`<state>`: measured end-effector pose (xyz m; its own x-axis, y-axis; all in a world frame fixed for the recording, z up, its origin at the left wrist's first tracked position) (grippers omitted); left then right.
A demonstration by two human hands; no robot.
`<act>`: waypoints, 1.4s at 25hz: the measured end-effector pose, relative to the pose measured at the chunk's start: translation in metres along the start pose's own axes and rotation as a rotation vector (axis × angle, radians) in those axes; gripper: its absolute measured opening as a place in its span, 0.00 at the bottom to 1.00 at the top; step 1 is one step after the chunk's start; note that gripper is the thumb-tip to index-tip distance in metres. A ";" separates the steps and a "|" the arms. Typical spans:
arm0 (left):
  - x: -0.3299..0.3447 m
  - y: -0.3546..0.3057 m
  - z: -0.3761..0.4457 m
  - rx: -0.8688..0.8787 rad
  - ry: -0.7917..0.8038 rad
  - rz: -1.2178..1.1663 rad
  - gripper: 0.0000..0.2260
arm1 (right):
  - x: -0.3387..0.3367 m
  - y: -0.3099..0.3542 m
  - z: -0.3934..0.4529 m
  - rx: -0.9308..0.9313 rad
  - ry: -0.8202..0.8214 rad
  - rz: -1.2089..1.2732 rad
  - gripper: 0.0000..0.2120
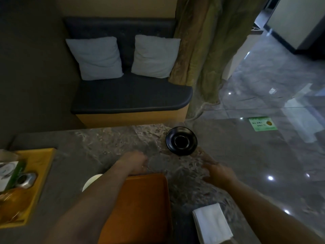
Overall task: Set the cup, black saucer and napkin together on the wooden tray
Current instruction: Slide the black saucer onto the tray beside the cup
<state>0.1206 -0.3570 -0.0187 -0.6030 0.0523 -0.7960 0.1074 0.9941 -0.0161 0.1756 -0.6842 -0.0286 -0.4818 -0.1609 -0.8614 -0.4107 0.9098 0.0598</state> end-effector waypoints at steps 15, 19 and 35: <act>-0.022 -0.016 0.124 -0.080 -0.124 -0.267 0.52 | -0.015 -0.025 0.130 0.062 -0.010 0.191 0.59; -0.006 -0.027 0.140 -0.106 -0.120 -0.418 0.59 | 0.002 -0.027 0.148 0.050 0.030 0.253 0.63; 0.013 -0.055 0.123 -0.234 -0.229 -0.694 0.61 | 0.023 -0.021 0.144 0.061 -0.078 0.468 0.63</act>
<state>0.2037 -0.4227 -0.1028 -0.2897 -0.5870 -0.7560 -0.4216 0.7873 -0.4499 0.2849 -0.6521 -0.1221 -0.5439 0.2987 -0.7842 -0.1157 0.8989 0.4227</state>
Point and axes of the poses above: each hand's wrist, its own z-axis towards the middle knuckle, its own x-axis out of the palm, y = z × x, the point moved 3 cm from there along z, towards the middle knuckle, and after that the axes turned 3 degrees about -y, right-handed, at the moved point
